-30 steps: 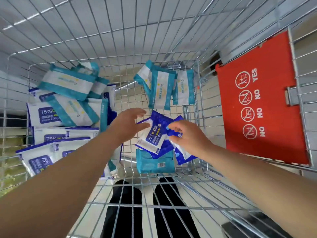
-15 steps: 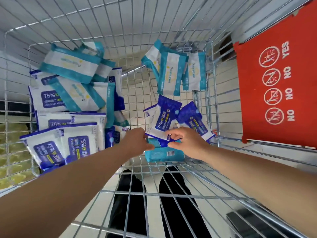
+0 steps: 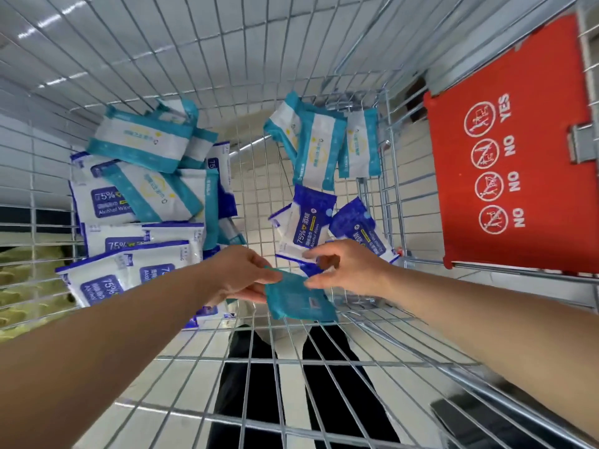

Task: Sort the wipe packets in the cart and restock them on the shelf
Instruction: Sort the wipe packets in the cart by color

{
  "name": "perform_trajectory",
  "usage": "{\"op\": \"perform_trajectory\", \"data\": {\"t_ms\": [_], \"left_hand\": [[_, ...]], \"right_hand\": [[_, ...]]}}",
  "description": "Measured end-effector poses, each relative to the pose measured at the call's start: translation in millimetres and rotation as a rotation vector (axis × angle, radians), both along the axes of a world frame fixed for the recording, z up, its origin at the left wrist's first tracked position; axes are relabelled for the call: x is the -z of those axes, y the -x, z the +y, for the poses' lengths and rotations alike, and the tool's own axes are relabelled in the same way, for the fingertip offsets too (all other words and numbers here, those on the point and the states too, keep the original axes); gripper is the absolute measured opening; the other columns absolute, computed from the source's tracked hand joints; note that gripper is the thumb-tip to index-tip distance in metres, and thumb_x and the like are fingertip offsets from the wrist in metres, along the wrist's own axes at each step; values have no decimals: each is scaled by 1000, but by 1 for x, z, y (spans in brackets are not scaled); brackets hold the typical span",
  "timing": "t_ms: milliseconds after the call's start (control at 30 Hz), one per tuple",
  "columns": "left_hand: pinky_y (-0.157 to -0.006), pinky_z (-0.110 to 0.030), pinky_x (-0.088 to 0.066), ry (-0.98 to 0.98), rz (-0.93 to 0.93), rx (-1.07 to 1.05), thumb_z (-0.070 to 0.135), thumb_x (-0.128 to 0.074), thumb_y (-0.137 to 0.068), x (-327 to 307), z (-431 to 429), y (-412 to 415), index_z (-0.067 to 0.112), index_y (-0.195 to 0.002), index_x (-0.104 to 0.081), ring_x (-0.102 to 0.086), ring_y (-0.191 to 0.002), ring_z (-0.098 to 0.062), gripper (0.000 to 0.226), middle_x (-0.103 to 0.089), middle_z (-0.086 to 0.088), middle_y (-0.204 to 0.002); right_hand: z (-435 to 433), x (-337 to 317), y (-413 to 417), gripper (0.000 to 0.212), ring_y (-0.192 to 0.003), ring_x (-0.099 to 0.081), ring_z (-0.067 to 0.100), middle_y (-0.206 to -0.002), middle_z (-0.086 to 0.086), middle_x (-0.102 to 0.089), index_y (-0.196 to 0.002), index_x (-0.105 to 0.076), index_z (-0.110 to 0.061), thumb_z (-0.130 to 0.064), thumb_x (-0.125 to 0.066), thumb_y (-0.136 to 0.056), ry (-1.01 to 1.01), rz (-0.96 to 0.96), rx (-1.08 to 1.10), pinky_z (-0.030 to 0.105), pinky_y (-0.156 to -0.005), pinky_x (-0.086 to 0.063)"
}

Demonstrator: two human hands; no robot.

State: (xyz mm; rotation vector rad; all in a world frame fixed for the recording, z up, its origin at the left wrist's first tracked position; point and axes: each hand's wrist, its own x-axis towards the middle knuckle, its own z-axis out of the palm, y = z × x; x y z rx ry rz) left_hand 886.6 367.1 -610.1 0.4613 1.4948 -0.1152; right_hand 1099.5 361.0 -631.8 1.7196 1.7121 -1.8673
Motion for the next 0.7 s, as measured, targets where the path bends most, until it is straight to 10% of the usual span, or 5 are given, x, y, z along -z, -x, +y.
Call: {"op": "perform_trajectory", "data": {"t_ms": [233, 400, 533, 700], "left_hand": [[-58, -27, -60, -109, -93, -301, 10, -65, -88, -37, 50, 16, -3, -105, -62, -70, -70, -20, 22, -72, -20, -91], [-54, -26, -59, -309, -76, -450, 15, -54, -97, -34, 93, -11, -1, -98, -62, -64, -60, -16, 19, -69, -12, -76], [-69, -29, -54, -791, 406, 154, 28, -55, -94, -14, 119, -9, 18, -102, -64, -62, -80, -15, 16, -67, 5, -90], [-86, -41, -49, -915, 761, 476, 30, -50, -94, -11, 130, 35, 23, -117, -62, -56, -105, -29, 26, -61, -7, -117]], "right_hand": [[40, -53, 14, 36, -97, -67, 8, -103, -7, -73, -109, -70, -23, -29, -80, -75, 81, 203, 136, 20, -90, -49], [86, -36, 7, 19, -76, -58, 10, -84, -2, -68, -106, -71, -11, -13, -64, -88, -243, 70, 261, 13, -64, -40], [126, -7, 0, 14, -71, -50, 15, -86, 17, -62, -99, -68, -6, -12, -56, -93, -338, -50, 433, 25, -56, -35], [160, 13, 5, 33, -88, -59, 20, -107, 9, -65, -119, -59, -13, -2, -49, -90, -413, -227, 425, 27, -67, -44]]}}
